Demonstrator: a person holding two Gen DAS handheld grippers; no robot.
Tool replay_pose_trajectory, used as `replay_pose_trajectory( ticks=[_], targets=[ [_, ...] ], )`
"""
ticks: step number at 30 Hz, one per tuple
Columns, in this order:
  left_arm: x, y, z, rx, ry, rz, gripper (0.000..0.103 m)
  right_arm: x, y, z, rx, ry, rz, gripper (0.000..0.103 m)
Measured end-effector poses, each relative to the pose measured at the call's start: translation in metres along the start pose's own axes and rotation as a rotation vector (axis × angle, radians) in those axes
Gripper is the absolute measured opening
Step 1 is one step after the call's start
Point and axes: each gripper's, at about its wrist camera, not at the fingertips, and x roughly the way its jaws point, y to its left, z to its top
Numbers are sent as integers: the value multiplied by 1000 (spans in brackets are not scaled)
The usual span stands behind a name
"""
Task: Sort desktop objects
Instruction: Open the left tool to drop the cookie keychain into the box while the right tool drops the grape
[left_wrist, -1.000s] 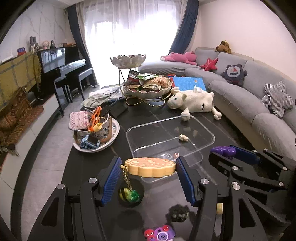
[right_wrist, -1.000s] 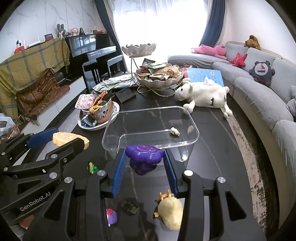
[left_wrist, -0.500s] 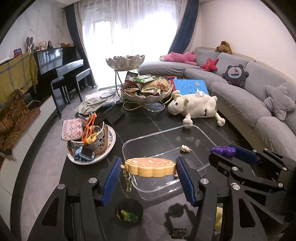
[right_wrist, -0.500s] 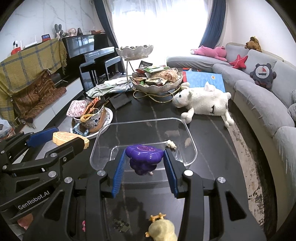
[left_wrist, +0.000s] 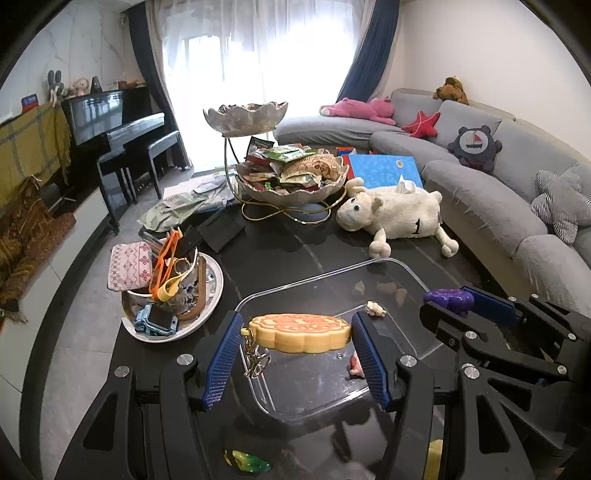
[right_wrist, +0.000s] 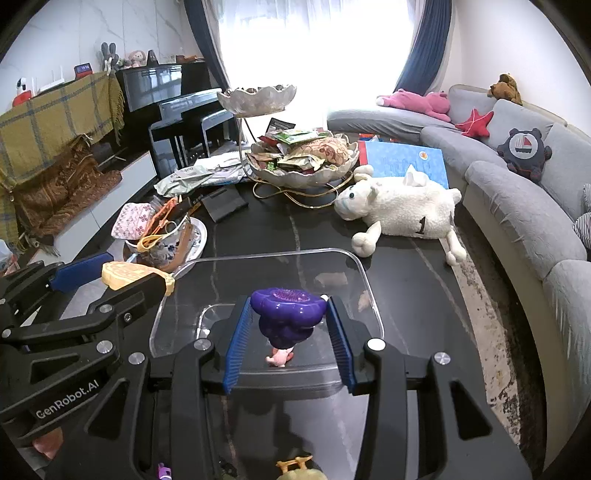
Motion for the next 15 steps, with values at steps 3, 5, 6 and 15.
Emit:
replay_pose_trajectory(
  ticks=[3,5,6,15],
  targets=[
    [7,-1,2,2,9,6,57,7,-2,1,1,8,0,38],
    [12,0,3,-2,19,5,57,12,-4,2,1,13,0,38],
    [15,0,4,-6,27,3,57,14,-5,3,2,16,0,38],
    [25,4,8,-33,79,-1,59,22,-12,3,47,29,12,43]
  ],
)
